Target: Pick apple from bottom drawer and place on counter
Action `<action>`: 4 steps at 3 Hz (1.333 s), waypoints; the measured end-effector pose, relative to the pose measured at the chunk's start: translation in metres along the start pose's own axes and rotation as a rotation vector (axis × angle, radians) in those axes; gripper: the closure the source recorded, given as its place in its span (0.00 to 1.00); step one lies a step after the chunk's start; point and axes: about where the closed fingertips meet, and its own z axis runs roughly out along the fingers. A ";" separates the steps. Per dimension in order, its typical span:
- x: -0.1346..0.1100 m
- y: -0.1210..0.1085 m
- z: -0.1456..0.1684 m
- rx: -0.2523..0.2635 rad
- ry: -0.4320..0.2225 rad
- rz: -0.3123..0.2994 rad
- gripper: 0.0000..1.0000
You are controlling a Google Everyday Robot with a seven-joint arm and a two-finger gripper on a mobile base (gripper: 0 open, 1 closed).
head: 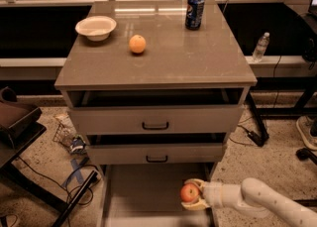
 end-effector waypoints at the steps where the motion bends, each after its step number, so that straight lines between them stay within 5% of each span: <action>1: -0.045 -0.013 -0.049 -0.012 -0.035 0.011 1.00; 3: -0.114 -0.026 -0.117 0.013 -0.044 -0.022 1.00; 4: -0.123 -0.028 -0.118 0.003 -0.033 -0.018 1.00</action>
Offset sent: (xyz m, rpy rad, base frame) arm 0.0105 -0.0703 0.1864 0.0528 -0.0111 0.0033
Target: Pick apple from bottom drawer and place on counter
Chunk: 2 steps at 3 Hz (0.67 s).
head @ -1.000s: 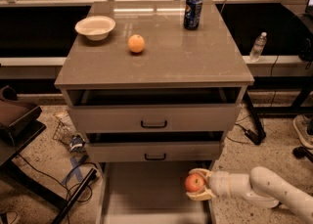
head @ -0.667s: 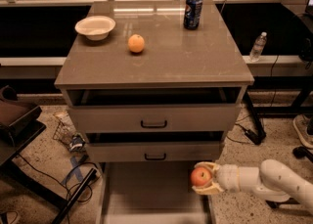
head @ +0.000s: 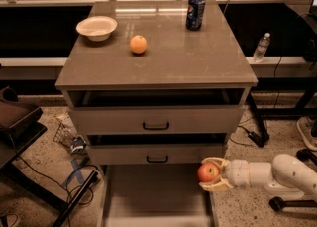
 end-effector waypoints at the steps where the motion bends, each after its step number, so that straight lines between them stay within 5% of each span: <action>1: -0.053 -0.011 -0.024 -0.026 0.049 0.021 1.00; 2: -0.103 -0.023 -0.049 -0.038 0.091 0.033 1.00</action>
Offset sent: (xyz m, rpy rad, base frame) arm 0.0251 -0.0170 0.1890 -0.1275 0.0992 0.0112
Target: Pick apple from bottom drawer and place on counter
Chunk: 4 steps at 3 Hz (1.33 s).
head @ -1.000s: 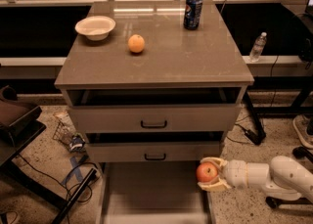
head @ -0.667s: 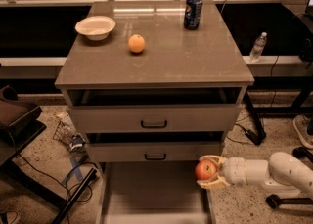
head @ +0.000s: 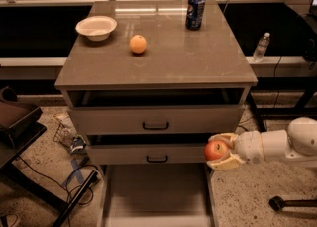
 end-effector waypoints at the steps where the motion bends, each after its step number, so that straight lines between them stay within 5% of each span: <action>1: -0.045 -0.014 -0.033 -0.001 0.012 0.020 1.00; 3: -0.131 -0.046 -0.086 0.077 0.024 0.029 1.00; 4: -0.174 -0.070 -0.096 0.164 0.014 0.018 1.00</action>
Offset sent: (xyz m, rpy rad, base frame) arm 0.0396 -0.0287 0.1696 -0.0330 0.0155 -0.0687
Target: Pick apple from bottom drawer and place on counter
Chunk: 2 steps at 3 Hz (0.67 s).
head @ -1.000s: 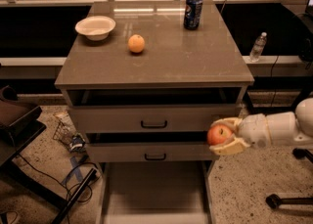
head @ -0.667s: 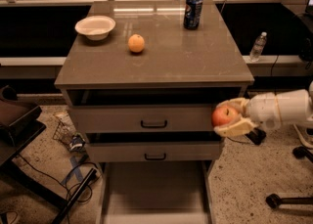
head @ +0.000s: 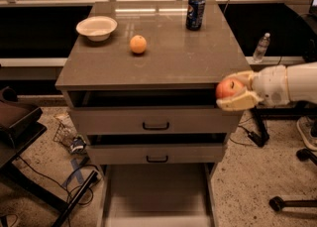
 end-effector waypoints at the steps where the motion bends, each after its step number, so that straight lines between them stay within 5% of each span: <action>1: -0.039 -0.042 0.005 0.123 -0.028 -0.011 1.00; 2: -0.054 -0.068 0.011 0.193 -0.042 -0.014 1.00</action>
Offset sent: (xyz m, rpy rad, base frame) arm 0.1036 0.0034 0.0609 0.0066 -0.1679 -0.2271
